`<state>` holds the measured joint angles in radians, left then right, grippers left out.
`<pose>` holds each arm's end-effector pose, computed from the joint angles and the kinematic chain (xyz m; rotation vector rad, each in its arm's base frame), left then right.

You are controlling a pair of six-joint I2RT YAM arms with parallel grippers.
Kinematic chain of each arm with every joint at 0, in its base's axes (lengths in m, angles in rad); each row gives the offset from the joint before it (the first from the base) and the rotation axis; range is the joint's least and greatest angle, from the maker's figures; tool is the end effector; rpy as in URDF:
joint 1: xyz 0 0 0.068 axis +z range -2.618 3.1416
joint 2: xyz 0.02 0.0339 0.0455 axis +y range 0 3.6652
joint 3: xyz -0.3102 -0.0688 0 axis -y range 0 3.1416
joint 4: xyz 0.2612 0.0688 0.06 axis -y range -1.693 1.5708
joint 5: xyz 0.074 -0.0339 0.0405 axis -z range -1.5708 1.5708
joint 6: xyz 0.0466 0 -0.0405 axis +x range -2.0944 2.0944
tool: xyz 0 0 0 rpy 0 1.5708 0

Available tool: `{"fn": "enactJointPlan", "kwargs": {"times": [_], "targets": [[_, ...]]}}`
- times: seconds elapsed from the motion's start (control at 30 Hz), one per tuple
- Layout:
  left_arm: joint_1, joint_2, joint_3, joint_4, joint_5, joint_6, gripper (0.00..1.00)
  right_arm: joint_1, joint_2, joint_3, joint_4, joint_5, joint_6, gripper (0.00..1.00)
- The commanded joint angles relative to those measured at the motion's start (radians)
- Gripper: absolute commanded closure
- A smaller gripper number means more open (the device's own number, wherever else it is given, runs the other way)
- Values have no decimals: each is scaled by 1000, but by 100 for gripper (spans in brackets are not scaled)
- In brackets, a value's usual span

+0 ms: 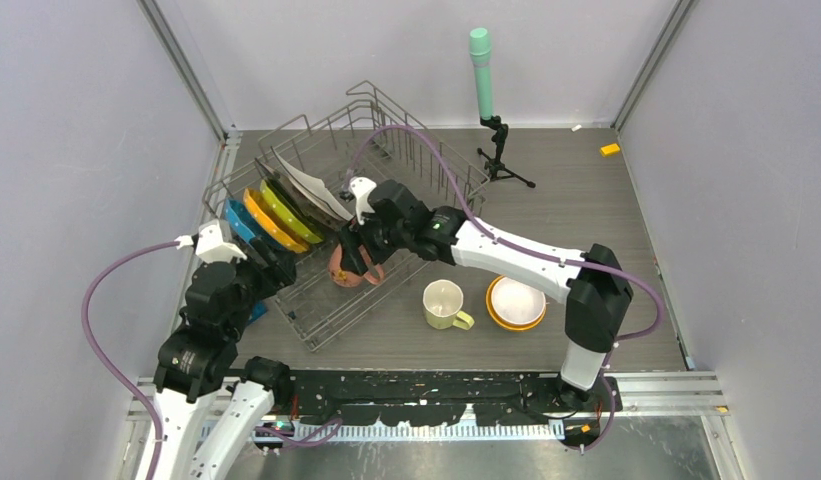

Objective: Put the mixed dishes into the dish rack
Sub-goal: Turn the cup upside down in the dish rack.

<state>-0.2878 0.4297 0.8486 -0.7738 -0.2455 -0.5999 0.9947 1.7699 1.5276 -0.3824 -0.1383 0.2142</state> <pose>0.0646 -0.0073 0.3624 -0.4622 1.8751 -0.3606 0.2380 0.3782 0.3429 -0.9556 2.1075 0.8044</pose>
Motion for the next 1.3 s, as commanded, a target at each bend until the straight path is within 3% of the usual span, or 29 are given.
{"fn": "enactJointPlan", "kwargs": {"times": [0.0, 0.4, 0.6, 0.97, 1.27], "targets": [[-4, -19, 15, 11, -40, -8, 25, 37, 4, 87, 26, 41, -42, 100], [-4, -23, 8, 11, -33, -11, 24, 102, 52, 159, -36, 160, -82, 100], [-4, -33, 6, 10, -40, -11, 24, 110, 38, 181, -47, 108, -74, 100], [-4, -43, -4, 7, -35, -21, 24, 121, 190, 243, -123, 100, -41, 97], [-4, -45, -8, 2, -36, -14, 23, 129, 179, 265, -180, 113, -51, 96]]}}
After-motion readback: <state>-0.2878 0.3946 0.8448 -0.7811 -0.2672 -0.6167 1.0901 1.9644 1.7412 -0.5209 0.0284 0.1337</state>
